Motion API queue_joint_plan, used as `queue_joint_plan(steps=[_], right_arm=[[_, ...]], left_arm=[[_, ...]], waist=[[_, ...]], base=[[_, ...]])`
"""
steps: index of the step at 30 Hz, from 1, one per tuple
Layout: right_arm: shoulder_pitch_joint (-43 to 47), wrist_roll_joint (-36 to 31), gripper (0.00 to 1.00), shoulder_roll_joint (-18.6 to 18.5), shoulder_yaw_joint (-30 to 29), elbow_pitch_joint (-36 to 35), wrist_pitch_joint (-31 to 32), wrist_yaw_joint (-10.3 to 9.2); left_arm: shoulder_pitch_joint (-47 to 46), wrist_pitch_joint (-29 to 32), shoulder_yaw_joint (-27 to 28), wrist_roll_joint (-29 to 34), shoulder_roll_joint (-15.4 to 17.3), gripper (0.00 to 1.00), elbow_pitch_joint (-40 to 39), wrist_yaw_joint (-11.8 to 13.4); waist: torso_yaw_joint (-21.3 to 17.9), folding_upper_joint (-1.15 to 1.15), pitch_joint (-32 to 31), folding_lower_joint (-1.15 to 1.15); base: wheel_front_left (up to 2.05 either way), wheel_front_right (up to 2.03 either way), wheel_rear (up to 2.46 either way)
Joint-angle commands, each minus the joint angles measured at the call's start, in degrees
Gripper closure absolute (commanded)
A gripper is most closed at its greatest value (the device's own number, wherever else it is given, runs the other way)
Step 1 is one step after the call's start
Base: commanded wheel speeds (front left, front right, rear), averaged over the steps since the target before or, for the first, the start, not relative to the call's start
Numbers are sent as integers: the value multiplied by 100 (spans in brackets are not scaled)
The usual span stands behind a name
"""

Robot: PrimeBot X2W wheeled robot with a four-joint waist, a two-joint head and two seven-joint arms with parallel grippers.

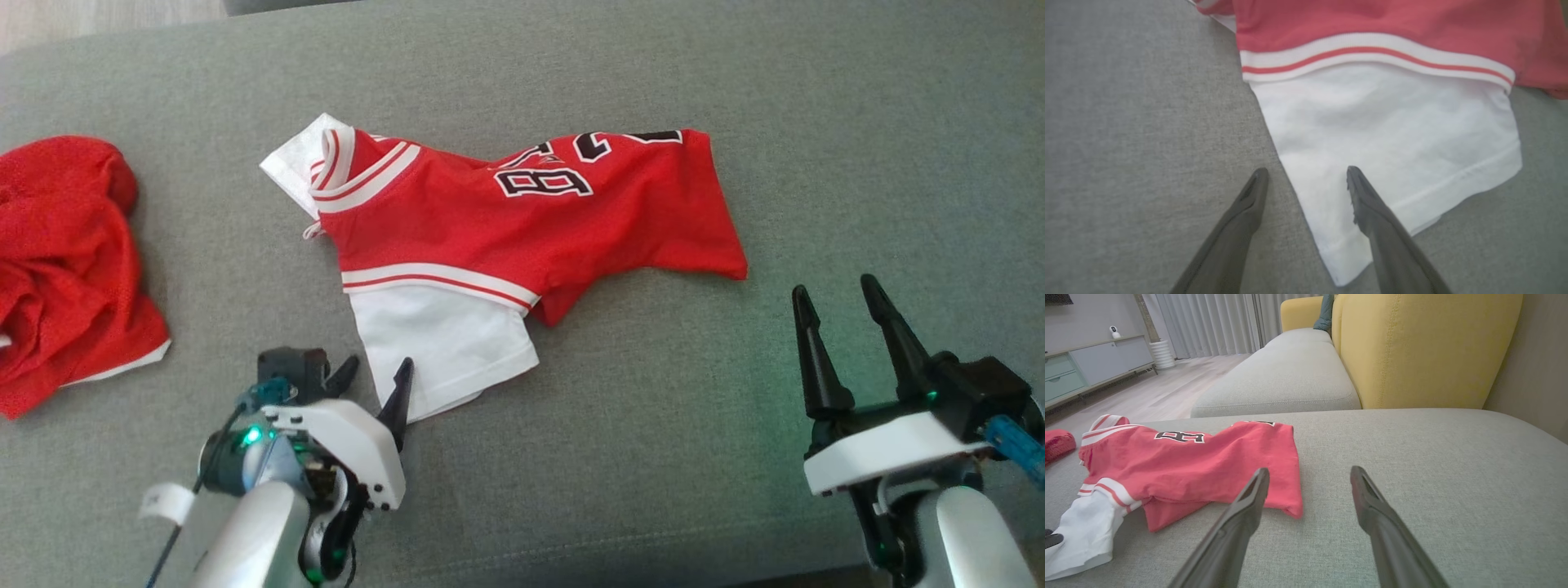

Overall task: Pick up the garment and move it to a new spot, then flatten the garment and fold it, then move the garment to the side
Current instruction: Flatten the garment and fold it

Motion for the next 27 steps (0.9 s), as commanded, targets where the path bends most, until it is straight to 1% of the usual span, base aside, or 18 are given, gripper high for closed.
queue_joint_plan(steps=[1,2,7,14,19,22,27], right_arm=[[-188,17,0,20,84,-167,-30,-4],[-188,17,0,27,76,-159,-30,-4],[-194,19,0,49,49,-139,-44,-4],[-174,24,0,82,-24,-116,-69,-4],[-184,29,0,99,-47,-94,-75,-4],[-205,29,0,104,-76,-87,-78,-4],[-244,5,0,108,-170,-95,-78,-4]], left_arm=[[-233,78,152,-54,-11,59,-95,-69],[-222,97,137,-76,-17,100,-87,-88],[-100,-71,232,-94,31,100,-216,23],[456,-322,523,-72,255,100,-1043,417],[1048,-153,737,-55,468,100,-1740,781],[1366,-2,817,-93,534,100,-2008,935],[1565,84,792,-181,495,100,-2116,980]], waist=[[-9,0,13,0],[-14,0,20,0],[-4,0,31,0],[94,0,31,0],[151,0,49,0],[170,0,82,0],[196,0,139,0]], base=[[0,0,0],[0,0,0],[0,0,0],[0,0,0],[0,0,0],[0,0,0],[0,0,0]])
